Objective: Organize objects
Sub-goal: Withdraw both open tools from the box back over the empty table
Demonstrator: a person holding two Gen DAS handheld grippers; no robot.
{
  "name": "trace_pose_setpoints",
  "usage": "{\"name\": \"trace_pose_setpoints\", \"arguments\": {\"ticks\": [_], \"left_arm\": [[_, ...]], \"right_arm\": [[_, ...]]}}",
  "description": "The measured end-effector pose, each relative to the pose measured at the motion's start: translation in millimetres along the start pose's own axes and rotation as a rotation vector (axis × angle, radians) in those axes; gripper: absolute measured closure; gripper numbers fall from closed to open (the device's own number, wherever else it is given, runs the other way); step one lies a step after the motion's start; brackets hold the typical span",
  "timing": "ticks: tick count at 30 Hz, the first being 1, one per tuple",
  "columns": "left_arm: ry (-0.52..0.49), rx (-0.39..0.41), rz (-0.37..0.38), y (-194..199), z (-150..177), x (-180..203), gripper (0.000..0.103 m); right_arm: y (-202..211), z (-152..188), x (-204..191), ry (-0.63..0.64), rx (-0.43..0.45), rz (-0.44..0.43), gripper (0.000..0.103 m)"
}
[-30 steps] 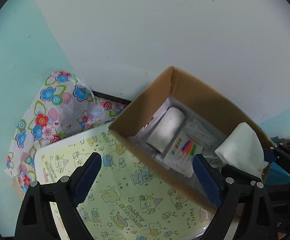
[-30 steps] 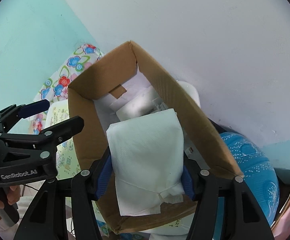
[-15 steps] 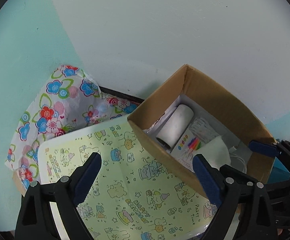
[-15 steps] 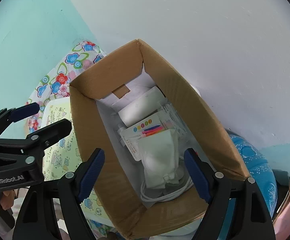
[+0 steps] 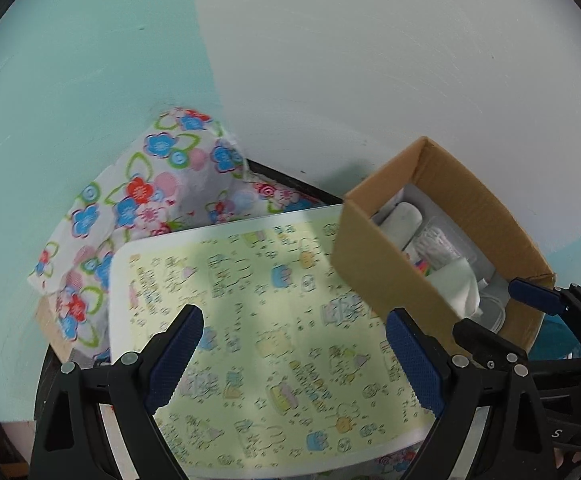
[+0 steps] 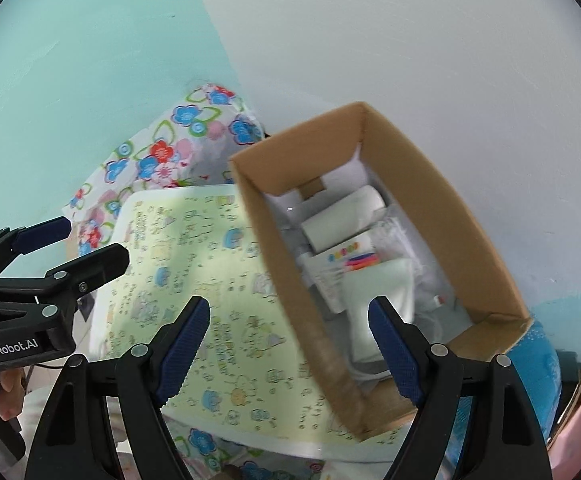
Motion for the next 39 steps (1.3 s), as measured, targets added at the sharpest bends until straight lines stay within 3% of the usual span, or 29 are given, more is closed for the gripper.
{"name": "trace_pose_setpoints", "arguments": {"ticks": [15, 39], "left_arm": [[0.068, 0.060, -0.032, 43, 49, -46, 0.009], [0.194, 0.114, 0.000, 78, 101, -91, 0.009]], "right_arm": [[35, 24, -54, 0.099, 0.037, 0.035, 0.019], [65, 50, -118, 0.190, 0.133, 0.122, 0.019]]}}
Point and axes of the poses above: each gripper's, at about its wrist camera, not at the fingertips, and y roughly against the way its jaws point, x to its right, z to its underside, the point moved 2 cm from there along -y, roughly the way its jaws point, and after that the axes turned 1 degree about x, right-handed, at the moved point
